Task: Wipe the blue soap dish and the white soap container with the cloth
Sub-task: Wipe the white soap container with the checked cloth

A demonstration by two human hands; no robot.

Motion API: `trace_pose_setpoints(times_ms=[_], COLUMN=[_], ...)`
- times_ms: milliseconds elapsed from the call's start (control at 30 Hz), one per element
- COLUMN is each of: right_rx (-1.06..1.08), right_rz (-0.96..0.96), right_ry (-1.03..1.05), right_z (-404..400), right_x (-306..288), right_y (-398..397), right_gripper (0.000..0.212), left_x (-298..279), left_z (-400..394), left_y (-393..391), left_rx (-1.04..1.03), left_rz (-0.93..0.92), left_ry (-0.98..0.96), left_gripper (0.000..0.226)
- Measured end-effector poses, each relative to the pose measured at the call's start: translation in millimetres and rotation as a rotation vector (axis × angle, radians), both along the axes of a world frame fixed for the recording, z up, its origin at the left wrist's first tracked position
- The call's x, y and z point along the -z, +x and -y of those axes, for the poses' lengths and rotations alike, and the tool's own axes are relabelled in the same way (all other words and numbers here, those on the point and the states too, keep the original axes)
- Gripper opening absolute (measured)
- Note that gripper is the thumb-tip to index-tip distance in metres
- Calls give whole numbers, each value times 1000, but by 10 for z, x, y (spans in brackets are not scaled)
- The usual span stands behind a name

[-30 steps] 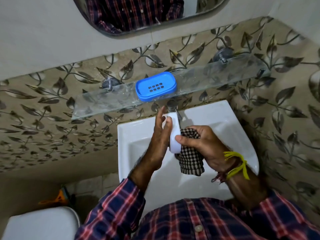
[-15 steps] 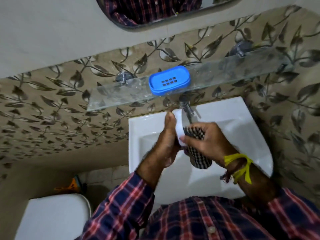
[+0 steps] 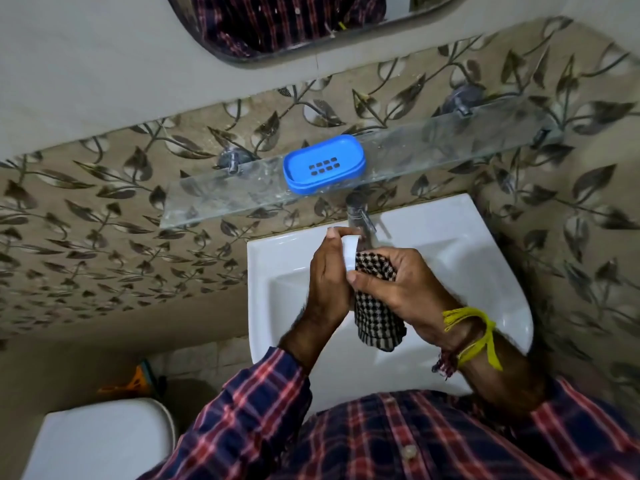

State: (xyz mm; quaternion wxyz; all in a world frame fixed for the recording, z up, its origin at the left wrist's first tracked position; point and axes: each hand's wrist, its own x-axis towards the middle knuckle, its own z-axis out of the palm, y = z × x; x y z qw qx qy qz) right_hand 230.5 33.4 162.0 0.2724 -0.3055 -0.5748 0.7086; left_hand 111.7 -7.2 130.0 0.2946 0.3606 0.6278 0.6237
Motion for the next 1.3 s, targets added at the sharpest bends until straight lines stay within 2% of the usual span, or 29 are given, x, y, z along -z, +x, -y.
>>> trace_pose_setpoints(times_ms=[100,200,267,333,467,567,633,700,767,900,1033,1100,1133,1233,1267,1300], right_rx=[88,83,66,44,20,93,144,124,63,-23,-10,95,152,167,133,102], right_rz=[-13,-44,-10,44,114,124,86,76,104,117,167,158,124,-17,-44,-59], right_ry=[-24,-73,-42,16,11,4,-14,-22,-9,-6,95,71,-14,-326,-380,-406], right_z=[-35,-111,-127,-124,-19,2,-65,-121,-100,29,41,36,12,-130,-148,-144], right_x=[-25,-50,-23,19,127,133,97,64,84,181,154,127,108,56,40,33], right_y=[-27,-47,-50,-34,5,-8,-31,-40,-37,-15,-16,-50,-63,-32,-26,-32], right_gripper=[19,13,20,17,15,21,23,21,22,20,17,11,9,17,19,20], left_x=[-1,66,113,99,-59,-112,-70,-35,-42,-104,-64,-62,-53,169,246,290], left_z=[21,113,96,41,-82,-63,11,46,6,-99,-61,30,93,217,239,238], left_y=[13,2,-10,10,31,28,70,118,118,-45,-67,-65,-69,-89,-87,-83], left_rx=[134,243,186,112,1,102,180,163,105,1,58,88,88,170,187,180], left_rz=[111,-17,-124,-137,158,311,292,256,288,363,532,400,293,-303,-441,-484], left_ry=[65,97,29,-27,-197,-246,-113,-51,-73,-239,-326,-260,-187,41,89,133], left_gripper=[45,37,36,40,58,64,62,59,58,43,56,52,46,44,45,45])
